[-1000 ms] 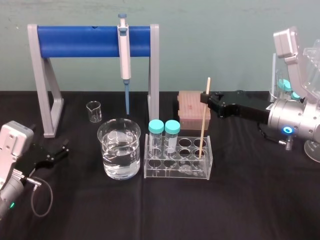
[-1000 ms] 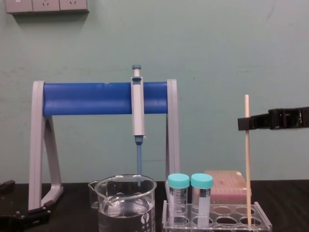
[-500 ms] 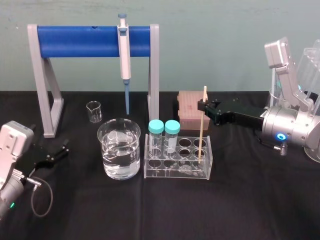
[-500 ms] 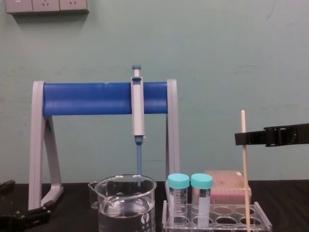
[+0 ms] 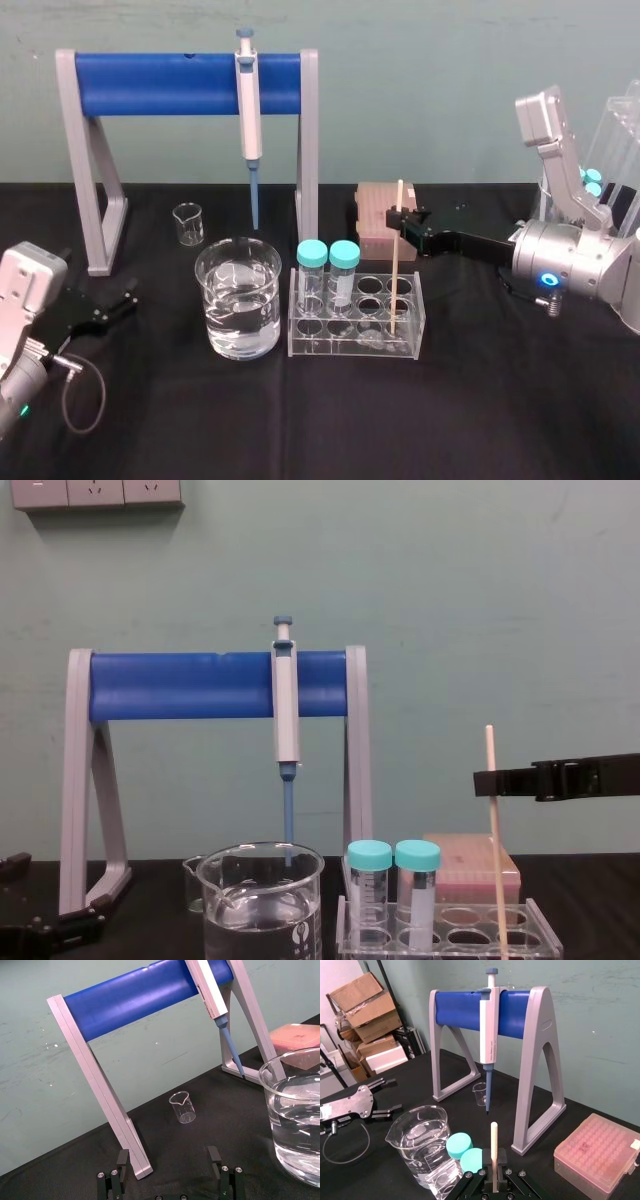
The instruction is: Hold the thermometer with one hand and immerse one end into the beaker, then reinsert it into the test tube rack.
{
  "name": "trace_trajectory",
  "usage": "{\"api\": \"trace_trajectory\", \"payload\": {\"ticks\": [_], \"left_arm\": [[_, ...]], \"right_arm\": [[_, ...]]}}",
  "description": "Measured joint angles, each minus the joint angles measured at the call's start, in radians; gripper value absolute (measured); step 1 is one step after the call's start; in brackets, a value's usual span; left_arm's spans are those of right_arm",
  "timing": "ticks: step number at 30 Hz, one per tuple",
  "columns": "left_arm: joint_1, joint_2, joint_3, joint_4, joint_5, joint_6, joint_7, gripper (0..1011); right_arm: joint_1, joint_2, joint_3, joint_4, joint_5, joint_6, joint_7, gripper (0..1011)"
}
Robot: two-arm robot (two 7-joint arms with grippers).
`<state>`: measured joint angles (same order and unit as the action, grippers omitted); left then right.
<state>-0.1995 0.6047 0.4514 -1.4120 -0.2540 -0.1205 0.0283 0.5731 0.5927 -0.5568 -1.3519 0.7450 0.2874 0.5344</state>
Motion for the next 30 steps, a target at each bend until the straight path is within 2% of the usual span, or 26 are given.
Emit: {"api": "trace_trajectory", "payload": {"ticks": [30], "left_arm": [[0.0, 0.0, 0.0, 0.0, 0.0, 0.0, 0.0, 1004]], "right_arm": [[-0.005, -0.02, 0.008, 0.016, -0.028, 0.017, 0.011, 55]]}}
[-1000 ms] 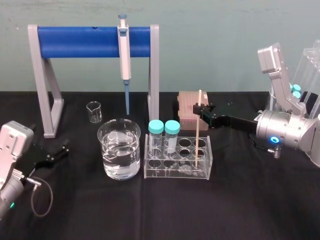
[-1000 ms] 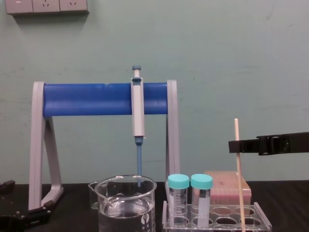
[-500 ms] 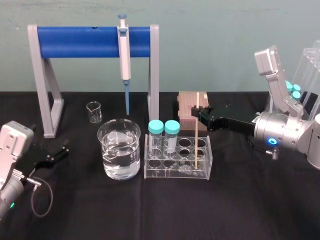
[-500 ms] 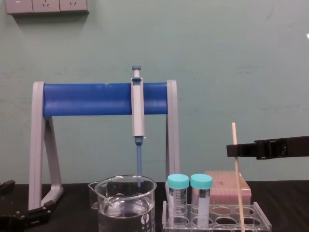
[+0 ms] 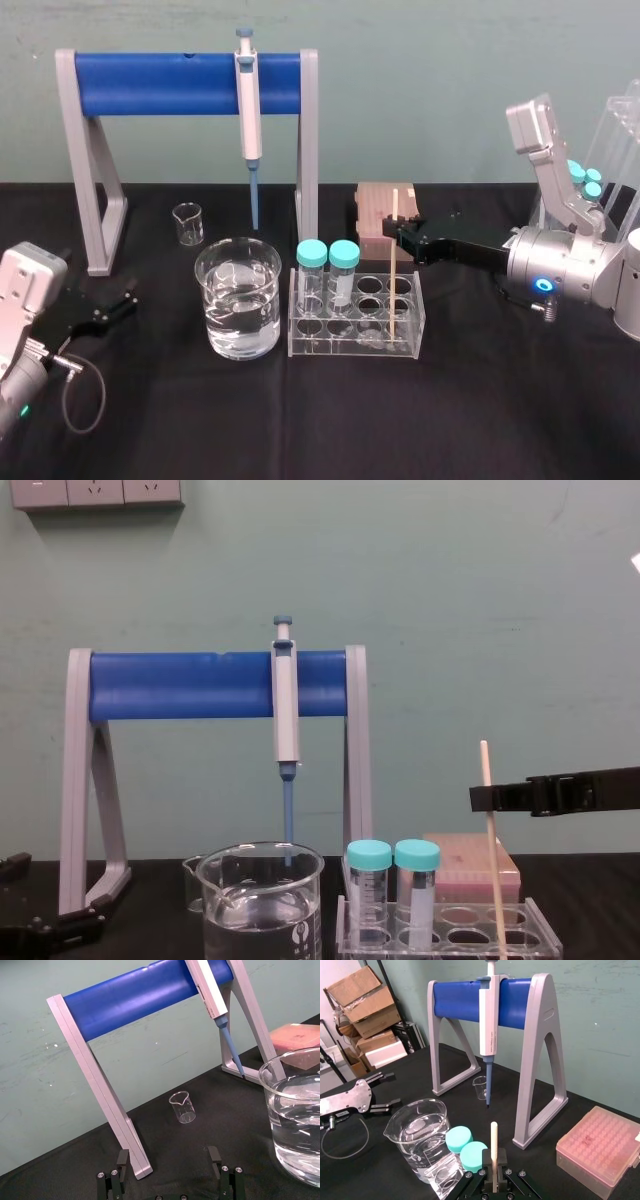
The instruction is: Hold the thermometer with one hand and immerse one end into the beaker, then reinsert it into the test tube rack.
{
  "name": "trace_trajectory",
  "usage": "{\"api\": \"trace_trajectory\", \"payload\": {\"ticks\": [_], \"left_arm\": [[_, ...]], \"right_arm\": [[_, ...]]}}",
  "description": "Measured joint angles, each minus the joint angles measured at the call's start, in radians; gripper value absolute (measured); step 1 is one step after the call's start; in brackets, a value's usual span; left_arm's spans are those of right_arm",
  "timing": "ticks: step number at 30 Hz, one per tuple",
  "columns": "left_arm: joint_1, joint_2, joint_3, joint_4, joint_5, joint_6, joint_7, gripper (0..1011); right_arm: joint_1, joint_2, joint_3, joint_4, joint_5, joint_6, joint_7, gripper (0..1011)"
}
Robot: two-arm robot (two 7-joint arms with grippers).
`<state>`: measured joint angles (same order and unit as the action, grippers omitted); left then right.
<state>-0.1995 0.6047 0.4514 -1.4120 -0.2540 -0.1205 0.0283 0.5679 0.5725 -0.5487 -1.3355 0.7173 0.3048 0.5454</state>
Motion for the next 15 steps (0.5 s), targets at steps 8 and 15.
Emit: {"api": "trace_trajectory", "payload": {"ticks": [8, 15], "left_arm": [[0.0, 0.0, 0.0, 0.0, 0.0, 0.0, 0.0, 1004], [0.0, 0.0, 0.0, 0.0, 0.0, 0.0, 0.0, 1004]], "right_arm": [[-0.003, 0.0, 0.0, -0.001, -0.003, 0.003, 0.0, 55], [-0.005, 0.0, 0.002, -0.004, -0.007, 0.003, 0.0, 55]]}}
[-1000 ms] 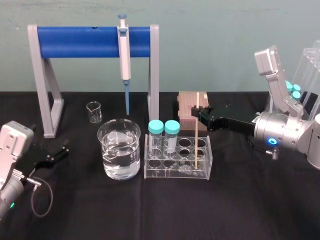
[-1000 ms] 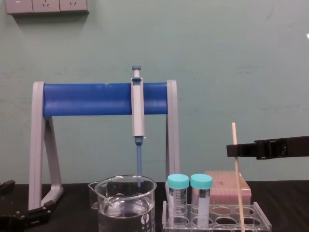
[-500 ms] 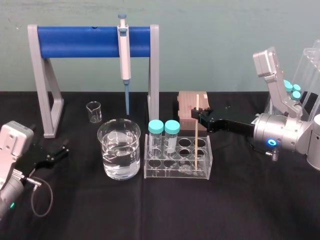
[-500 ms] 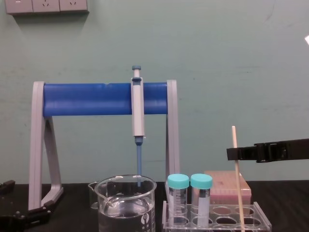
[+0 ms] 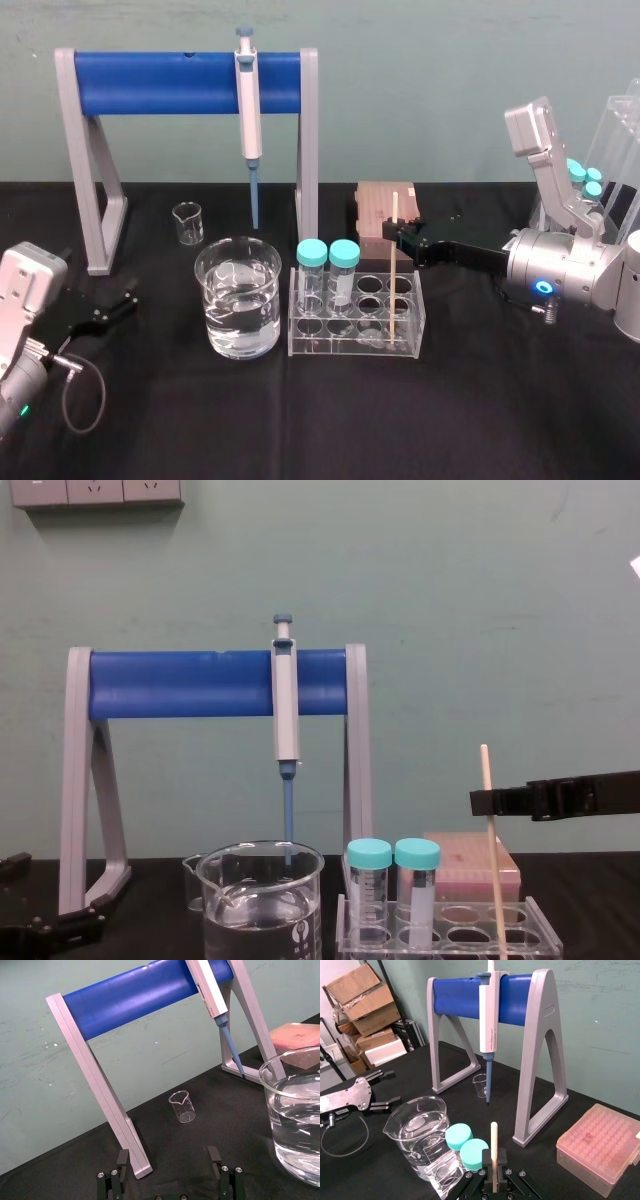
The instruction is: Hold the thermometer with one hand and immerse one end into the beaker, then reinsert it into the test tube rack.
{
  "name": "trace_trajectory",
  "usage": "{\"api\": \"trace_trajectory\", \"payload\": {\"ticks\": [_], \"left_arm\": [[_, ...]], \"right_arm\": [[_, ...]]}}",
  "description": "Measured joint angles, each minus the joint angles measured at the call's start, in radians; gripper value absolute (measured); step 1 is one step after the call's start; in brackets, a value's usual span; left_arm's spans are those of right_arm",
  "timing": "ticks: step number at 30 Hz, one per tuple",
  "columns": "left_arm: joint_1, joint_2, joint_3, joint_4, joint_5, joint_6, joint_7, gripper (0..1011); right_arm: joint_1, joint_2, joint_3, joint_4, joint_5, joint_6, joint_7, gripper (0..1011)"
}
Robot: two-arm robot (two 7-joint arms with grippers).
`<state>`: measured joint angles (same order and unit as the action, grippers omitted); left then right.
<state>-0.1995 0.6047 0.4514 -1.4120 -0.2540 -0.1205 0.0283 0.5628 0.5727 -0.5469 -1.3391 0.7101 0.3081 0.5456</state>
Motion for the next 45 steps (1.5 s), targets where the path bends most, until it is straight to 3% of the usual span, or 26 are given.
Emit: {"api": "trace_trajectory", "payload": {"ticks": [10, 14, 40, 45], "left_arm": [[0.0, 0.0, 0.0, 0.0, 0.0, 0.0, 0.0, 1004], [0.0, 0.0, 0.0, 0.0, 0.0, 0.0, 0.0, 1004], [0.0, 0.0, 0.0, 0.0, 0.0, 0.0, 0.0, 1004], [0.0, 0.0, 0.0, 0.0, 0.0, 0.0, 0.0, 1004]], "right_arm": [[0.0, 0.0, 0.0, -0.001, 0.0, -0.001, 0.0, 55], [0.0, 0.0, 0.0, -0.001, 0.0, -0.001, 0.0, 110], [0.001, 0.0, -0.001, -0.001, 0.002, -0.001, 0.0, 930], [0.001, 0.0, -0.001, -0.001, 0.002, -0.001, 0.0, 1003]]}}
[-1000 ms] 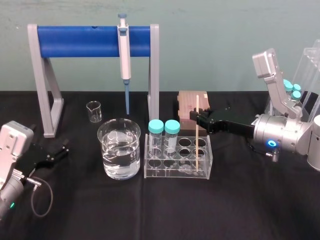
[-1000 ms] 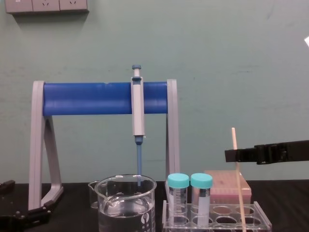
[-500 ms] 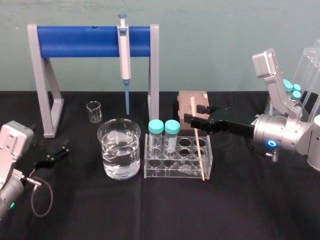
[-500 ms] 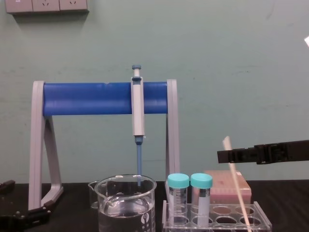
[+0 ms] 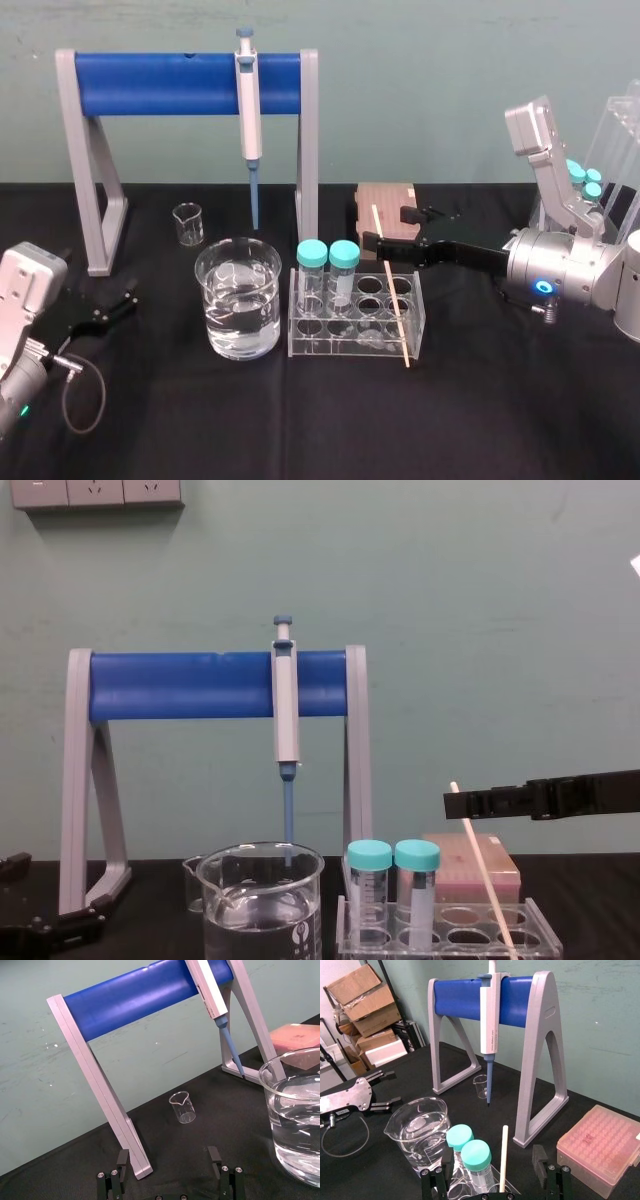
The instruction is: Hold the thermometer with one hand and immerse one end into the beaker, then reinsert it into the test tube rack.
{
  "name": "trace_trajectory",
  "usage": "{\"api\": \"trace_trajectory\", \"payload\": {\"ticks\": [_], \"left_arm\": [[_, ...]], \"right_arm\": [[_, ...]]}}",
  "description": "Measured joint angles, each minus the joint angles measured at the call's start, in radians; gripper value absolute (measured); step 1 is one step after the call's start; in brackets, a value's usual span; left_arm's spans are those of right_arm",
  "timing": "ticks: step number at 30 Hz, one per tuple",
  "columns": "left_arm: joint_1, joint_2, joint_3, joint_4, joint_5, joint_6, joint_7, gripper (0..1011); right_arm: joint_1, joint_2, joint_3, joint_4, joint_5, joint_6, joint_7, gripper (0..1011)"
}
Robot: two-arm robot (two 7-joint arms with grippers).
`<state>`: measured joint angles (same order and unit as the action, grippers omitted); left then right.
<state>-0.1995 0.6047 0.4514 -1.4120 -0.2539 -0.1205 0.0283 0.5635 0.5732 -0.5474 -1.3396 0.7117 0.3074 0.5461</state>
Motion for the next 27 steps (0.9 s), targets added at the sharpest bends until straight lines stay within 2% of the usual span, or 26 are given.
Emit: {"api": "trace_trajectory", "payload": {"ticks": [10, 13, 18, 21, 23, 24, 27], "left_arm": [[0.0, 0.0, 0.0, 0.0, 0.0, 0.0, 0.0, 1004], [0.0, 0.0, 0.0, 0.0, 0.0, 0.0, 0.0, 1004], [0.0, 0.0, 0.0, 0.0, 0.0, 0.0, 0.0, 1004], [0.0, 0.0, 0.0, 0.0, 0.0, 0.0, 0.0, 1004], [0.0, 0.0, 0.0, 0.0, 0.0, 0.0, 0.0, 1004], [0.0, 0.0, 0.0, 0.0, 0.0, 0.0, 0.0, 1004], [0.0, 0.0, 0.0, 0.0, 0.0, 0.0, 0.0, 1004]], "right_arm": [[0.0, 0.0, 0.0, 0.0, 0.0, 0.0, 0.0, 1003], [0.002, -0.019, 0.017, -0.002, -0.003, -0.028, -0.03, 1003], [-0.007, -0.062, 0.06, -0.018, -0.035, -0.102, -0.137, 1003], [-0.03, -0.099, 0.097, -0.028, -0.079, -0.169, -0.254, 1003], [-0.042, -0.113, 0.11, -0.032, -0.097, -0.188, -0.303, 1003], [-0.057, -0.128, 0.124, -0.034, -0.122, -0.203, -0.371, 1003], [-0.074, -0.146, 0.139, -0.033, -0.152, -0.21, -0.448, 1003]]}}
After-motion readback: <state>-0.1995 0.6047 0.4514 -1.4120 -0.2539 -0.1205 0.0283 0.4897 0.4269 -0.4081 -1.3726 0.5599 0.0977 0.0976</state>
